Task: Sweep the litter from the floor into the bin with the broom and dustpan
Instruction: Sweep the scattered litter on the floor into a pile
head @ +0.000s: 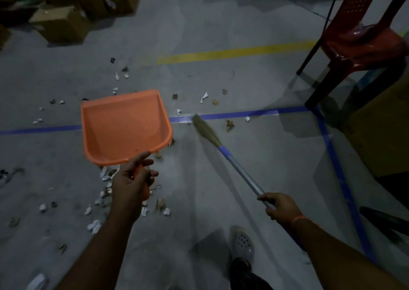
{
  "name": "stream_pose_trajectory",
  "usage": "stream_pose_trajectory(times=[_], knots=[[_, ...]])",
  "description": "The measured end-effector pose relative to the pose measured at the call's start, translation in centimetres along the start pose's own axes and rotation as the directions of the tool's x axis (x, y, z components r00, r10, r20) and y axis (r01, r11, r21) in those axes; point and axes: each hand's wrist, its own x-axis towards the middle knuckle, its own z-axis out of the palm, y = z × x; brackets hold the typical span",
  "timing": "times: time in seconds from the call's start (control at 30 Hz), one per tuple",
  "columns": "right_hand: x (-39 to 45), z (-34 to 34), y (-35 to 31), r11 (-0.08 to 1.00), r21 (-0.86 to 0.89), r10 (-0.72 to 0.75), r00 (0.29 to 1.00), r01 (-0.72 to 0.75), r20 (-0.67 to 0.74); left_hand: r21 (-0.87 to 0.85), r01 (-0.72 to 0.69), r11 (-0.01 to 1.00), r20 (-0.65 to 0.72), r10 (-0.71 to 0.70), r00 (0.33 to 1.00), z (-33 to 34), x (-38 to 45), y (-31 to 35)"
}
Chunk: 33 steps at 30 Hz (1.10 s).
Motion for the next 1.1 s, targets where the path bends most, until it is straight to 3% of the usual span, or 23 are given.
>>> stream_pose_trajectory(times=[0.13, 0.27, 0.4, 0.57, 0.73, 0.8, 0.93, 1.1], knots=[[3.3, -5.6, 2.5, 0.997, -0.025, 0.069, 0.995, -0.071, -0.078, -0.003, -0.007, 1.0, -0.001, 0.007, 1.0, 3.3, 1.4, 1.3], [5.8, -8.0, 3.8, 0.975, 0.066, 0.218, 0.968, -0.211, -0.125, -0.011, -0.013, 1.0, 0.001, 0.013, 1.0, 5.5, 2.6, 1.7], [7.5, -7.7, 4.1, 0.968, 0.048, 0.248, 0.966, -0.245, -0.068, 0.009, -0.019, 1.0, -0.018, 0.02, 1.0, 6.3, 3.6, 1.9], [9.8, -4.7, 2.0, 0.988, -0.135, 0.086, 0.987, -0.068, 0.139, 0.039, -0.019, 0.999, -0.047, 0.02, 0.999, 7.1, 4.5, 2.4], [12.1, -3.1, -2.9, 0.956, -0.241, -0.071, 0.932, 0.165, 0.356, 0.037, -0.019, 0.999, -0.045, 0.021, 0.999, 8.1, 6.1, 2.8], [12.9, -3.6, -4.5, 0.951, -0.228, -0.11, 0.917, 0.209, 0.384, 0.022, -0.032, 0.999, -0.054, 0.033, 0.998, 8.6, 6.7, 3.2], [15.5, -5.9, -5.5, 0.952, -0.196, -0.173, 0.942, 0.235, 0.288, -0.024, -0.03, 0.999, -0.079, 0.028, 0.996, 9.4, 8.2, 3.9], [19.8, -11.1, -5.2, 0.975, -0.144, -0.167, 0.985, 0.171, 0.035, -0.062, -0.008, 0.998, -0.1, 0.002, 0.995, 9.5, 11.6, 3.4]])
